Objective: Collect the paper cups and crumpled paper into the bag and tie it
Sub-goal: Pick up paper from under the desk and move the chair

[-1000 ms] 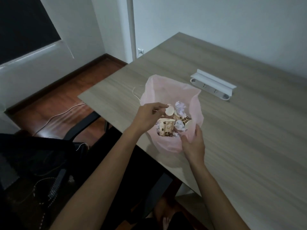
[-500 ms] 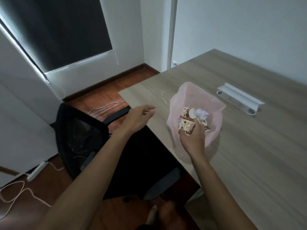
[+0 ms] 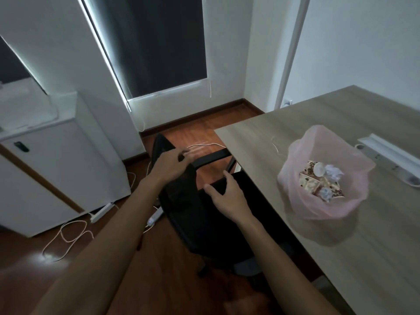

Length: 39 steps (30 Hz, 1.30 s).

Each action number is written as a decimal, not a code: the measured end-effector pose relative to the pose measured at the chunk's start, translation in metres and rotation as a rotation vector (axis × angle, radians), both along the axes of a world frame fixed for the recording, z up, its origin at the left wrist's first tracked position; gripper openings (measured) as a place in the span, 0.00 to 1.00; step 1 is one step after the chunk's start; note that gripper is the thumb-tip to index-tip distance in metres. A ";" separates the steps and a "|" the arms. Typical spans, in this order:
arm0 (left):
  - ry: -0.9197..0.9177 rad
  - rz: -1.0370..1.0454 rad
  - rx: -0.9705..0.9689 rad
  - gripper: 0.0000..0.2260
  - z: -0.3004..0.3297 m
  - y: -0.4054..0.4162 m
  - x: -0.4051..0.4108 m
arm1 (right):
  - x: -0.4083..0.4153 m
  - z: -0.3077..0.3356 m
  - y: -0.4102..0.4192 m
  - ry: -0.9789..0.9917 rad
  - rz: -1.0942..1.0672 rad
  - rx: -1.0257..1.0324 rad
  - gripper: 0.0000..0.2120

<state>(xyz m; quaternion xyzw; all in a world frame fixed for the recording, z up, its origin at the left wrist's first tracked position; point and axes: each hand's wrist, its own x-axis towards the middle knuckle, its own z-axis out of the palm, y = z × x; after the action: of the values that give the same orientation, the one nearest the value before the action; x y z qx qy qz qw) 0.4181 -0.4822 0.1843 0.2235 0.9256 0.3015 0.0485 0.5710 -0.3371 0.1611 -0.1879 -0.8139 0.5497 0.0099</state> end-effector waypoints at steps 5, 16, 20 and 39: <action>0.129 -0.053 -0.114 0.18 -0.011 -0.051 -0.035 | -0.025 -0.005 -0.073 -0.066 0.221 0.045 0.45; 0.265 -0.294 -0.326 0.30 -0.074 -0.070 -0.079 | -0.033 -0.045 -0.099 -0.358 0.256 0.161 0.45; 0.297 -0.314 -0.235 0.35 -0.079 -0.057 -0.080 | -0.028 -0.040 -0.085 -0.363 0.236 0.147 0.44; 0.325 -0.350 -0.290 0.33 -0.077 0.100 -0.039 | 0.024 -0.040 0.041 -0.508 -0.339 0.727 0.29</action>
<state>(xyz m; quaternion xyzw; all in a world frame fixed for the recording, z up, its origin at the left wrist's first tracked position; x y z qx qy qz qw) 0.3787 -0.3823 0.1076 0.4163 0.9020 0.1131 -0.0175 0.5951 -0.2960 0.1207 -0.4309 -0.8880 0.1567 -0.0345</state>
